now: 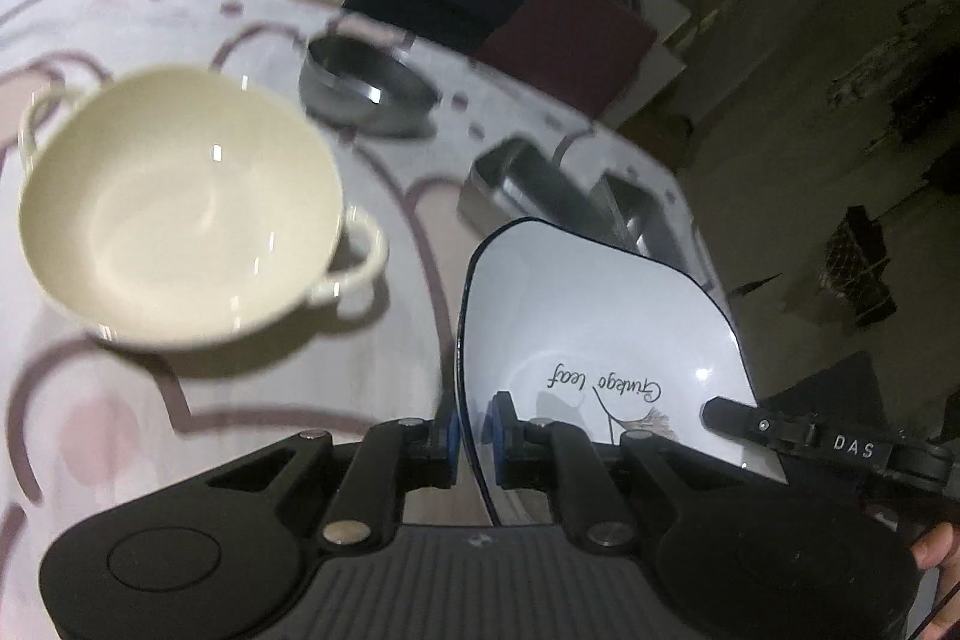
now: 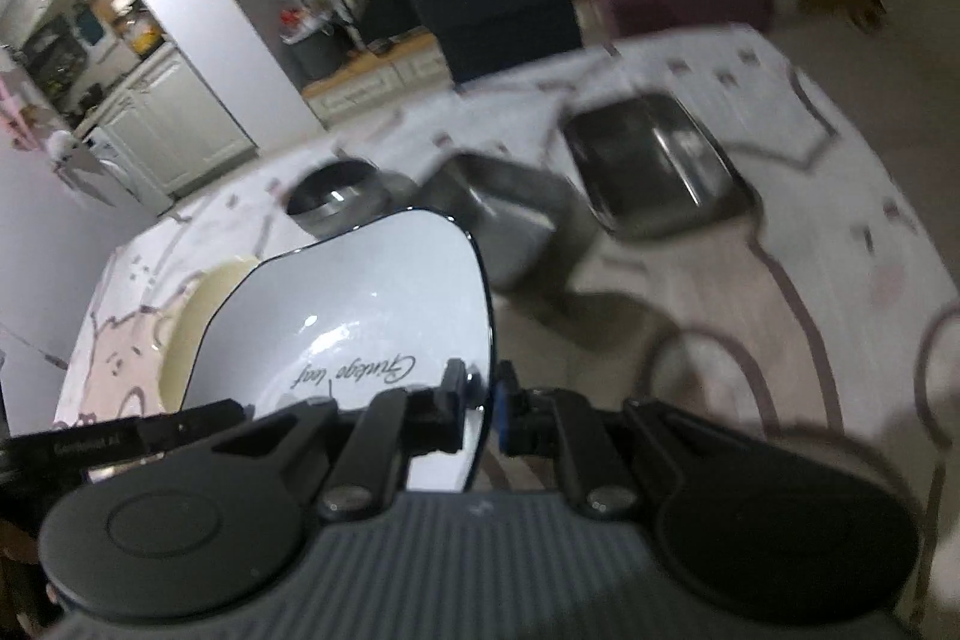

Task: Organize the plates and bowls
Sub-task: 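Lift the white plate with both grippers and carry it toward the cream bowl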

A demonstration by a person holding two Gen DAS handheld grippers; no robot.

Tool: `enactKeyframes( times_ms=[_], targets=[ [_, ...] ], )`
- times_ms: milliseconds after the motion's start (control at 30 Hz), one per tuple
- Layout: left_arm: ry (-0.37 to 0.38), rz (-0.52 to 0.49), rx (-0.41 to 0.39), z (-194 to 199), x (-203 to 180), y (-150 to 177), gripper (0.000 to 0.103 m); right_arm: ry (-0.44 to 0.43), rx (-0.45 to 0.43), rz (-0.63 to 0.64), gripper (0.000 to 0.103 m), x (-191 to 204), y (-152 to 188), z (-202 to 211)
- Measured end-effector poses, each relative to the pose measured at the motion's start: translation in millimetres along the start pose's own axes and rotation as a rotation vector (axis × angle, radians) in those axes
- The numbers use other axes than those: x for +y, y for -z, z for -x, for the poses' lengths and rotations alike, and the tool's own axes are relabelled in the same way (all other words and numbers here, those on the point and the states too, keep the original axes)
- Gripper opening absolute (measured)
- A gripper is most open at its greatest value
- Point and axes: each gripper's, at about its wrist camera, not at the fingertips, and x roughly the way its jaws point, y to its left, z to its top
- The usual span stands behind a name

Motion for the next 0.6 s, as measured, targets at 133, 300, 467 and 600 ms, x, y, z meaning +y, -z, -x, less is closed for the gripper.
enactKeyframes(
  times_ms=[133, 300, 467, 600],
  targets=[
    [-0.023, 0.033, 0.051, -17, 5, 9, 0.011, 0.02, 0.078, -0.055, 0.012, -13, 13, -14],
    [-0.039, 0.081, 0.093, -33, 6, 13, 0.011, 0.082, 0.142, -0.055, 0.014, -20, 24, -29],
    [-0.054, 0.104, 0.121, -47, 9, 12, 0.011, 0.109, 0.175, -0.084, 0.015, -31, 17, -44],
    [-0.055, 0.117, 0.137, -53, 12, 12, 0.011, 0.129, 0.196, -0.086, 0.015, -36, 17, -50]
  ],
)
